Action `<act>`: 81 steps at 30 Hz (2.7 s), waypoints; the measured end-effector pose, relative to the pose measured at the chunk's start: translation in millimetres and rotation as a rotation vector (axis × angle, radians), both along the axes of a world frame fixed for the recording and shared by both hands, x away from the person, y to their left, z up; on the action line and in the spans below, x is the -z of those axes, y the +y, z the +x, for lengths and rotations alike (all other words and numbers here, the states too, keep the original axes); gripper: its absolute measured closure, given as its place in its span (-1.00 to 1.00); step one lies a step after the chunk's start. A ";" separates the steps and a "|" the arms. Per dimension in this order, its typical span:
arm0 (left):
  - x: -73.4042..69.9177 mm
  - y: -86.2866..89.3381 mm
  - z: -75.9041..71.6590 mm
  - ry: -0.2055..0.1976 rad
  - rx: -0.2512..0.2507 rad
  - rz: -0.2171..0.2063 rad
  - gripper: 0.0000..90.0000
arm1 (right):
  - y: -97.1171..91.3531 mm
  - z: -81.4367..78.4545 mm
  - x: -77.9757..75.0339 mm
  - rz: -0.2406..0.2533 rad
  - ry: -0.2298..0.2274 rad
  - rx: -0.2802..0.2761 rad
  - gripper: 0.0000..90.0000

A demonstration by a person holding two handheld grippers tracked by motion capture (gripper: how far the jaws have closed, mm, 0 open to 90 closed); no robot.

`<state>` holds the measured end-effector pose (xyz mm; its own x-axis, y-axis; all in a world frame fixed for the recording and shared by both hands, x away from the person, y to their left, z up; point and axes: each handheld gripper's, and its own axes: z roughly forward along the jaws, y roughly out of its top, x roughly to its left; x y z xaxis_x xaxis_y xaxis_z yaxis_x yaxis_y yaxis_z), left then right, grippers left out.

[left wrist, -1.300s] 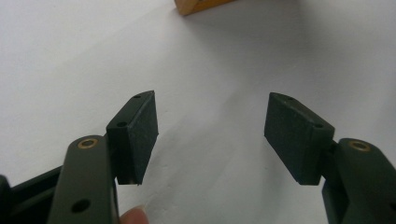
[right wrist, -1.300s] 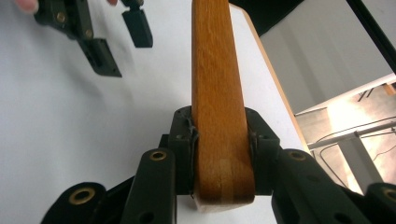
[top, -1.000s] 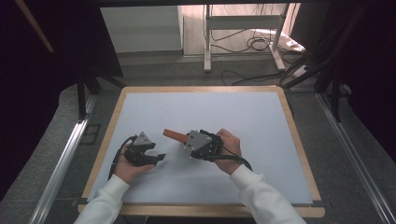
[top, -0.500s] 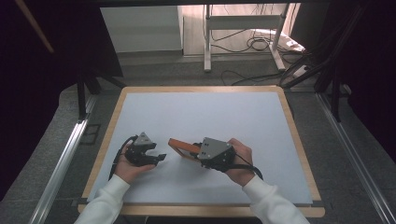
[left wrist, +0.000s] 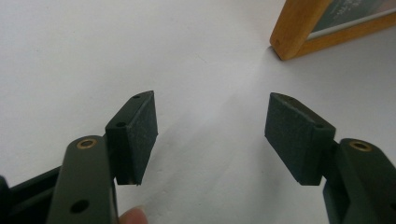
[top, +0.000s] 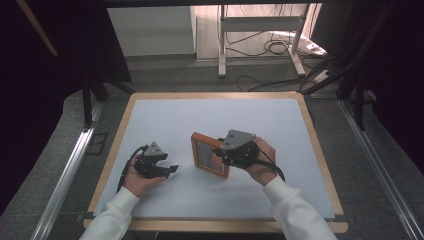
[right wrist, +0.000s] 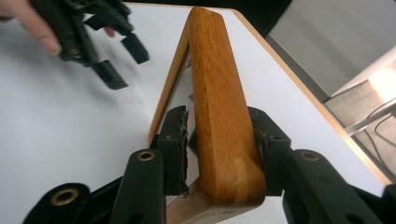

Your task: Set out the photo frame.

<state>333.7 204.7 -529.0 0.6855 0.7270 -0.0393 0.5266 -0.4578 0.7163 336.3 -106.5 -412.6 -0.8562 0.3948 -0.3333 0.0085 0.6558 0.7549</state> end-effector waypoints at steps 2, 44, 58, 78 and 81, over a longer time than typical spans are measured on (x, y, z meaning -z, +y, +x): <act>0.1 -0.4 0.0 0.001 0.001 0.001 -0.24 | -1.2 6.3 -0.1 -0.004 0.011 0.011 0.31; -3.2 -3.7 -3.5 -0.004 0.003 -0.011 -0.27 | -83.8 -15.1 39.3 0.293 0.219 0.316 -0.46; -5.1 -5.7 -19.1 -0.016 0.012 -0.025 -0.28 | -99.8 -41.0 77.6 0.248 0.278 0.315 -0.31; -3.9 -7.0 -18.4 -0.018 0.028 -0.029 -0.28 | -43.2 -55.4 91.3 0.103 0.259 0.128 1.00; -3.0 -7.4 -17.8 -0.016 0.030 -0.026 -0.28 | -33.0 -53.5 96.5 0.082 0.267 0.112 1.00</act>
<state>316.0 197.3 -526.0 0.7077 0.7050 -0.0468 0.5014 -0.4545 0.7362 282.8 -139.5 -509.1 -0.8587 0.5083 -0.0653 0.2828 0.5763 0.7668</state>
